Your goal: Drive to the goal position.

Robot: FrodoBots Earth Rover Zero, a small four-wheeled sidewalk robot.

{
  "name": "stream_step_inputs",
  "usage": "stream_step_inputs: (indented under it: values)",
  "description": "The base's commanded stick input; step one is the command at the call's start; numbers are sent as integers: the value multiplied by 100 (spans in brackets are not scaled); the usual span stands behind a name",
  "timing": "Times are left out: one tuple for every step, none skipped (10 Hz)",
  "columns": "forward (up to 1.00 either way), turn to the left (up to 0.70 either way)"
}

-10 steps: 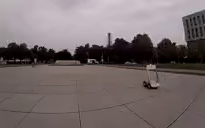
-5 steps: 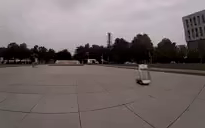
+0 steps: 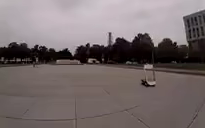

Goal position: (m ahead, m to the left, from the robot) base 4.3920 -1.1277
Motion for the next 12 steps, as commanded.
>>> stream_step_inputs:
  values:
    - [100,0]
    - [47,0]
    - [0,0]
    - [0,0]
    - [15,0]
    - [77,0]
    - [100,0]
    - [100,0]
    - [100,0]
    - [100,0]
    - [100,0]
    - [100,0]
